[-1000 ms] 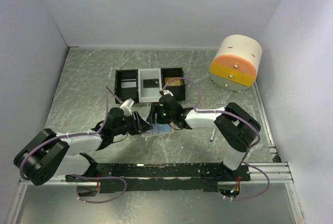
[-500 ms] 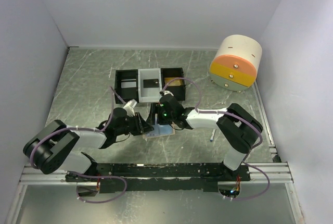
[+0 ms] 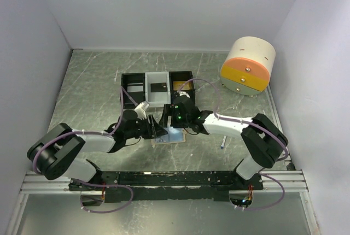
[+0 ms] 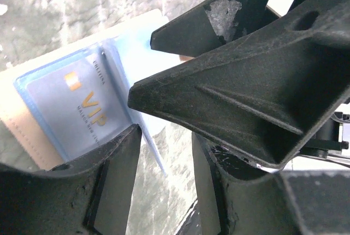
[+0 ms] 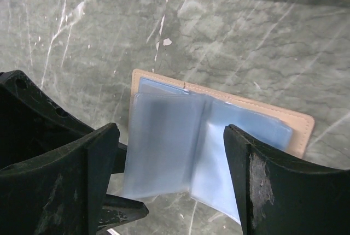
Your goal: Take the credit cards out of the card holder
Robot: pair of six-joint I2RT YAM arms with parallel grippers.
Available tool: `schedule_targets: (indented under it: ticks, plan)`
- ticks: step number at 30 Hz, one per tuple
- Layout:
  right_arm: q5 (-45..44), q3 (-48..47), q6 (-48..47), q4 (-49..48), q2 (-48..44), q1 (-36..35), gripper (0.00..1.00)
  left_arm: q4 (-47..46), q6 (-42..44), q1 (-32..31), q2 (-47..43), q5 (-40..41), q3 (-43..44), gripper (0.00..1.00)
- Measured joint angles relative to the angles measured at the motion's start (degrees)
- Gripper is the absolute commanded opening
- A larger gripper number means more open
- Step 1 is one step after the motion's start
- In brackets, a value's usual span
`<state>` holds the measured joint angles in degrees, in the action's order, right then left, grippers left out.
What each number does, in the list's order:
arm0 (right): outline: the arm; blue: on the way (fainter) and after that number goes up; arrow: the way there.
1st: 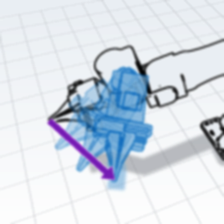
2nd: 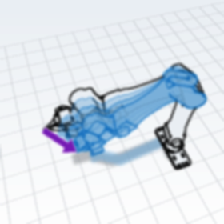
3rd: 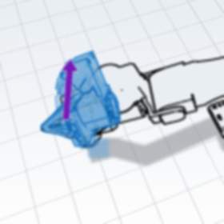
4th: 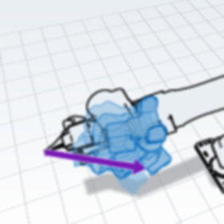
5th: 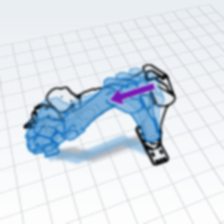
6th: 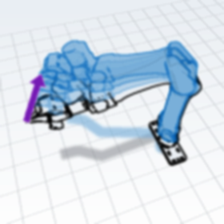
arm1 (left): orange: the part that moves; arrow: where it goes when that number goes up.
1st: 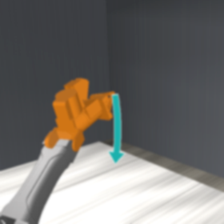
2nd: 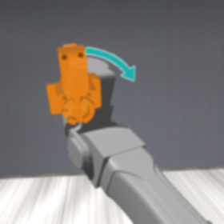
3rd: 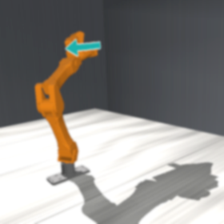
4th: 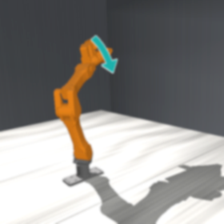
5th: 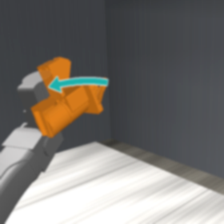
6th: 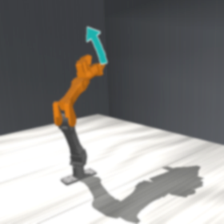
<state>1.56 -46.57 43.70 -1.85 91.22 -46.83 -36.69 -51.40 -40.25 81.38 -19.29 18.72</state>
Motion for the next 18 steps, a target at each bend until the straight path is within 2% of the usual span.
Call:
schedule_targets:
  ticks: [10,18]
  plan:
    - [-6.05,4.87,0.85,3.96,-7.96,4.02,0.77,-0.39,1.31,-3.26,4.61,-0.72,5.44,0.57]
    - [-5.64,6.36,1.27,3.91,-10.25,5.14,0.62,0.04,1.6,-5.05,7.76,-1.29,7.06,0.59]
